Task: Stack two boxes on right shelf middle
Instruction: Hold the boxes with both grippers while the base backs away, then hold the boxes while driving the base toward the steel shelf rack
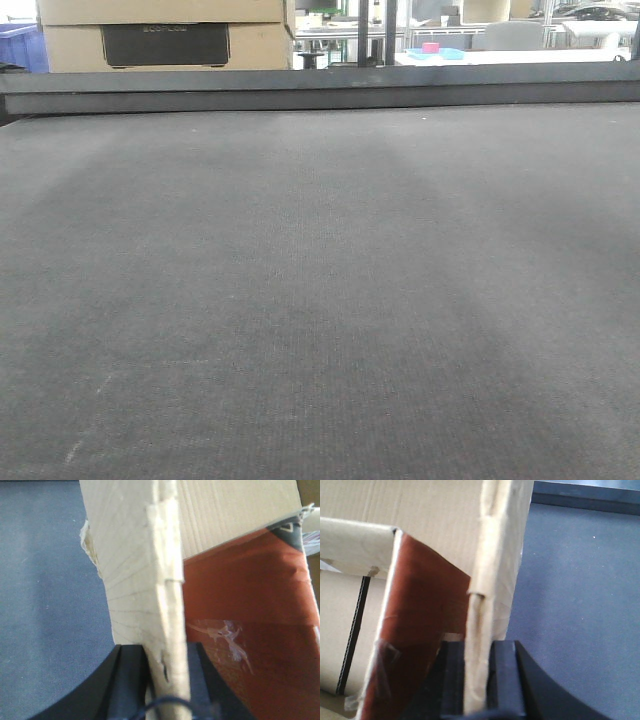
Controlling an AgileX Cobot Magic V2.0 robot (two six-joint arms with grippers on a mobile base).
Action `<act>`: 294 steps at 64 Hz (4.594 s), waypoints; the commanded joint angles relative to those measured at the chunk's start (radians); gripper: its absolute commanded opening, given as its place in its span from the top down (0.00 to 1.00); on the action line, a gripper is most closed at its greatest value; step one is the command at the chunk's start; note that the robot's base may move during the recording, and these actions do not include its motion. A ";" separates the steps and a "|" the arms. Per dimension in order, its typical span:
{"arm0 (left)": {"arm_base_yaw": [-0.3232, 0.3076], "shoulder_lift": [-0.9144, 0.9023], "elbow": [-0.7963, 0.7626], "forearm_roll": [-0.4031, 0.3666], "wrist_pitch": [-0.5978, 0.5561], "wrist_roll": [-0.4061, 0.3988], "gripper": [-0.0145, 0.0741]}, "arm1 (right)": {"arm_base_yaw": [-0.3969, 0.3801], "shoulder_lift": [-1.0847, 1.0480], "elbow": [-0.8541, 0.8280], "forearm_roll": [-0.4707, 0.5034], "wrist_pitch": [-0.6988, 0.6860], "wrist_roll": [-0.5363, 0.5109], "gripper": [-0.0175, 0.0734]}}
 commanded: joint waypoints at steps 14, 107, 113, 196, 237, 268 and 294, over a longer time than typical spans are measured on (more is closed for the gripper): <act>0.005 -0.023 -0.014 0.006 -0.031 0.005 0.96 | -0.009 -0.012 -0.008 -0.038 -0.048 -0.014 0.98; 0.005 -0.023 -0.014 0.006 -0.031 0.005 0.96 | -0.009 -0.012 -0.008 -0.038 -0.048 -0.014 0.98; 0.005 -0.023 -0.014 0.006 -0.031 0.005 0.96 | -0.009 -0.012 -0.008 -0.038 -0.048 -0.014 0.98; 0.005 -0.023 -0.014 0.006 -0.031 0.005 0.96 | -0.009 -0.012 -0.008 -0.038 -0.048 -0.014 0.98; 0.005 -0.023 -0.014 0.006 -0.031 0.005 0.96 | -0.009 -0.012 -0.008 -0.038 -0.048 -0.014 0.98; 0.005 -0.023 -0.014 0.006 -0.031 0.005 0.96 | -0.009 -0.012 -0.008 -0.038 -0.048 -0.014 0.98; 0.005 -0.023 -0.014 0.006 -0.031 0.005 0.96 | -0.009 -0.012 -0.008 -0.038 -0.048 -0.014 0.98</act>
